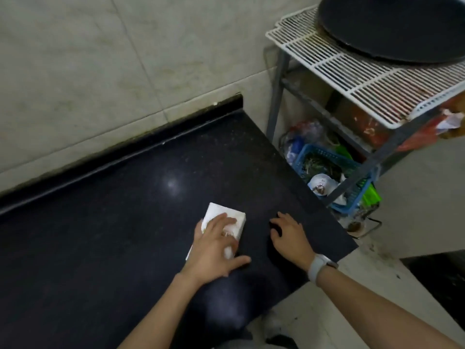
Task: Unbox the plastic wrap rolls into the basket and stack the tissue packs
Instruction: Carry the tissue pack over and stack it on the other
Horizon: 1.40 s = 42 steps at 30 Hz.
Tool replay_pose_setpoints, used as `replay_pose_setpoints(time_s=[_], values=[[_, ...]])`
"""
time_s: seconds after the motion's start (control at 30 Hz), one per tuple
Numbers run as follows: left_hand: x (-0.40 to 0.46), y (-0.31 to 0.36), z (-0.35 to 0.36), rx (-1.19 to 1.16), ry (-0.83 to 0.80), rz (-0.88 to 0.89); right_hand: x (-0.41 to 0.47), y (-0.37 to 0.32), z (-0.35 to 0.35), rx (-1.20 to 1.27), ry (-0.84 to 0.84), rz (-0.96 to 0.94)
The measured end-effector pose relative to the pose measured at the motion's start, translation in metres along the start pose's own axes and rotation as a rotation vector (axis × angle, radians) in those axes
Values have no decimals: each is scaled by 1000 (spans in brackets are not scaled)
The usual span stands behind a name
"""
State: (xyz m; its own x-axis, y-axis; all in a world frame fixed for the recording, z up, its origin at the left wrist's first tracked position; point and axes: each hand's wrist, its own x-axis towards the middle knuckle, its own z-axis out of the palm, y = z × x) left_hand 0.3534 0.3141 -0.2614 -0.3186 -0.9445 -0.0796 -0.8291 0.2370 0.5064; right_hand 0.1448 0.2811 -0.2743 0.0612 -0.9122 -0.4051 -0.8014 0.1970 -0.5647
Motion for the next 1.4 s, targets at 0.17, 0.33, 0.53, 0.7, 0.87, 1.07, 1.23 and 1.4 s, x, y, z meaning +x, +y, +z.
replay_pose_setpoints(time_s=[0.17, 0.33, 0.53, 0.7, 0.87, 1.07, 1.23, 1.4], values=[[-63, 12, 21, 40, 211, -506, -41, 1, 17, 59, -53, -203], [-115, 30, 23, -43, 127, -764, -91, -20, 32, 91, -151, -413], [-278, 45, 51, -90, 131, -856, -160, -53, 91, -384, -464, -991], [-410, 48, 59, -7, 286, -950, -230, -105, 180, -653, -741, -1316], [-569, 44, 67, 17, 429, -1127, -344, -170, 303, -794, -934, -1627], [-724, 37, 74, -97, 463, -1404, -476, -222, 418, -687, -1156, -1678], [-797, 4, 59, -108, 668, -1622, -509, -274, 470, -524, -1159, -1547], [-829, -62, 4, -159, 1001, -1722, -499, -361, 504, -264, -1079, -1421]])
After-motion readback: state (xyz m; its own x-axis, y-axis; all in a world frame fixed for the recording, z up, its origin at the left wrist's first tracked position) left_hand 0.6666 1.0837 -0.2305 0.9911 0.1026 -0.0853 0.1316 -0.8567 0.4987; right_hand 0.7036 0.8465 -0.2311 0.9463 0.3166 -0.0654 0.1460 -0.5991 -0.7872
